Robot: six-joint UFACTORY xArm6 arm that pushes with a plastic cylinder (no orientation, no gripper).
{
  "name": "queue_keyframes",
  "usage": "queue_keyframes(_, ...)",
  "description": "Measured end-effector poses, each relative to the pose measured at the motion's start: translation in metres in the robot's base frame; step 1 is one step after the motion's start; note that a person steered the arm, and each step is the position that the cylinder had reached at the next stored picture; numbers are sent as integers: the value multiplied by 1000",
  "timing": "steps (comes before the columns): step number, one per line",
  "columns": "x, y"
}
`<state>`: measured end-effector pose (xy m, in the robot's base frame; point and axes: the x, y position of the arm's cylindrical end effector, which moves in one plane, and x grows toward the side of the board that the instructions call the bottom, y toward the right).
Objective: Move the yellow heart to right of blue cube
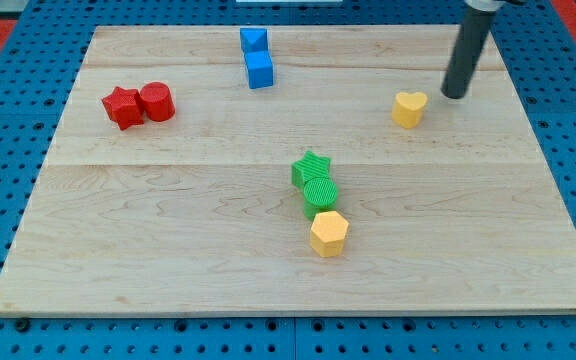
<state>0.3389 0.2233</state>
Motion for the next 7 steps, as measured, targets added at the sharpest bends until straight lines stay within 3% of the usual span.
queue_keyframes(2,20,-49)
queue_keyframes(4,30,-30)
queue_keyframes(5,43,-53)
queue_keyframes(7,-13,-101)
